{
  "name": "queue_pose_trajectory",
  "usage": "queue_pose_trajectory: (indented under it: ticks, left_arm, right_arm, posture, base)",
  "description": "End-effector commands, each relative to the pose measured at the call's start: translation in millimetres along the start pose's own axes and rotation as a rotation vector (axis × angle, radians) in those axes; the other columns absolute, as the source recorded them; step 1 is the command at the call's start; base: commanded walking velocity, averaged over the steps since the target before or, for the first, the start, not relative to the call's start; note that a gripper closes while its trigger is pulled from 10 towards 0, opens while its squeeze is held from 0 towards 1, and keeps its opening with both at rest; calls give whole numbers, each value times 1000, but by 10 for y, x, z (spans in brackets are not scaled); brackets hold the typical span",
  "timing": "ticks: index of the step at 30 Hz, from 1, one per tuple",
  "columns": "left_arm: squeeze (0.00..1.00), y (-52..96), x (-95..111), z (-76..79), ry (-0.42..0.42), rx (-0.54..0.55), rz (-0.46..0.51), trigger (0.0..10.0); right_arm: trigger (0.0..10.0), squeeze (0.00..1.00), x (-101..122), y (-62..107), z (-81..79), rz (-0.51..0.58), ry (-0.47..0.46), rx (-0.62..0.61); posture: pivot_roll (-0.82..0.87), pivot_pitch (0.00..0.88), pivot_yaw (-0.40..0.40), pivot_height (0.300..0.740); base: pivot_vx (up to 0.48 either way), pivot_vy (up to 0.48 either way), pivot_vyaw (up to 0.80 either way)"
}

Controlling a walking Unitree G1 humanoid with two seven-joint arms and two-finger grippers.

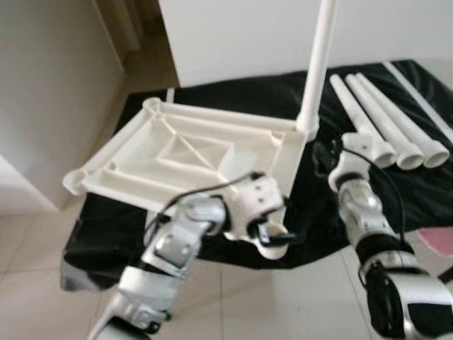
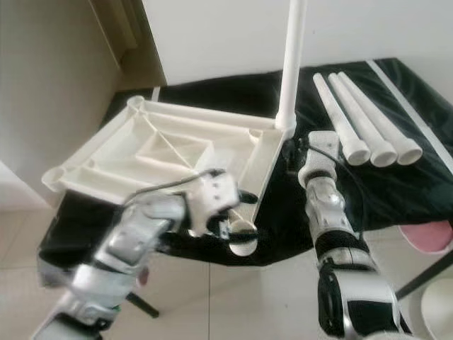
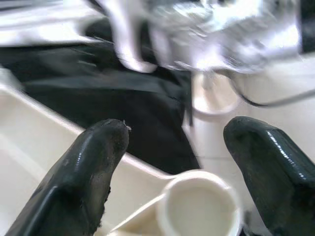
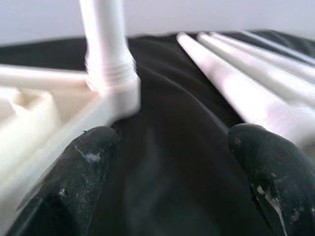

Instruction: Building children table

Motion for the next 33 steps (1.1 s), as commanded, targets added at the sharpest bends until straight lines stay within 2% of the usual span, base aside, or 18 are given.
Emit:
queue_pose_trajectory:
  ticks: [1, 3, 7, 9, 11, 12, 13, 14, 15, 18, 27, 29, 30, 33]
  left_arm:
    - [0, 72, -9, -64, -9, 42, -1, 10000]
    - [0, 159, -115, -73, -32, 37, -55, 10000]
    - [0, 217, -217, -77, -27, 33, -101, 10000]
    - [0, 284, -332, -50, -16, 13, -147, 10000]
    - [0, 284, -332, -50, -16, 13, -147, 10000]
    - [0, 329, -450, -46, -26, 10, -199, 10000]
    - [0, 329, -450, -46, -26, 10, -199, 10000]
    - [0, 367, -604, -89, -45, 33, -272, 10000]
    - [0, 367, -604, -89, -45, 33, -272, 10000]
    - [0, 426, -905, -208, -101, 97, -419, 10000]
    - [0, 437, -1060, -269, -136, 135, -496, 10000]
    - [0, 389, -1038, -271, -128, 146, -482, 10000]
    - [0, 322, -1000, -229, -137, 130, -462, 10000]
    - [0, 282, -987, -202, -143, 119, -454, 10000]
  right_arm:
    - [10000, 0, 23, 19, -39, 18, -4, 1]
    - [10000, 0, -54, 73, -64, 2, -3, 10]
    - [10000, 0, -118, 118, -100, -14, -7, 22]
    - [10000, 0, -166, 170, -139, -22, -8, 30]
    - [10000, 0, -166, 170, -139, -22, -8, 30]
    - [10000, 0, -192, 196, -165, -29, -12, 36]
    - [10000, 0, -192, 196, -165, -29, -12, 36]
    - [10000, 0, -205, 214, -201, -33, -17, 48]
    - [10000, 0, -205, 214, -201, -33, -17, 48]
    - [10000, 0, -181, 220, -309, -33, -29, 89]
    - [10000, 0, -137, 190, -366, -34, -43, 118]
    - [10000, 0, -129, 176, -416, -46, -57, 142]
    - [10000, 0, -132, 169, -525, -67, -78, 193]
    - [10000, 0, -144, 166, -599, -86, -76, 226]
  posture:
    - [-52, 0, 83, 740]
    - [-52, 0, 83, 740]
    - [-58, 0, 85, 740]
    - [-60, 0, 85, 740]
    - [-60, 0, 85, 740]
    - [-62, 0, 84, 740]
    - [-62, 0, 84, 740]
    - [-63, 0, 83, 740]
    - [-63, 0, 83, 740]
    - [-65, 0, 81, 740]
    - [-64, 0, 80, 740]
    - [-63, 0, 82, 740]
    - [-63, 0, 83, 740]
    - [-62, 0, 85, 740]
  base:
    - [0, 0, 0]
    - [0, 0, 0]
    - [0, 0, 0]
    - [0, 0, 0]
    - [0, 0, 0]
    - [0, 0, 0]
    - [0, 0, 0]
    - [0, 0, 0]
    - [0, 0, 0]
    - [0, 0, 0]
    - [0, 0, 0]
    - [0, 0, 0]
    - [0, 0, 0]
    - [0, 0, 0]
Point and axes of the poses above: a point about 5 cm out from each wrist's last joint towards the gripper, its own y axis pointing back from the gripper into the wrist, its own x axis along the axis of the wrist's last joint, z = x × y, the point moved 6 cm from there along -y, pointing out of the wrist towards the gripper, and after that the axes turned 9 degrees about y, right-handed, at the moved point
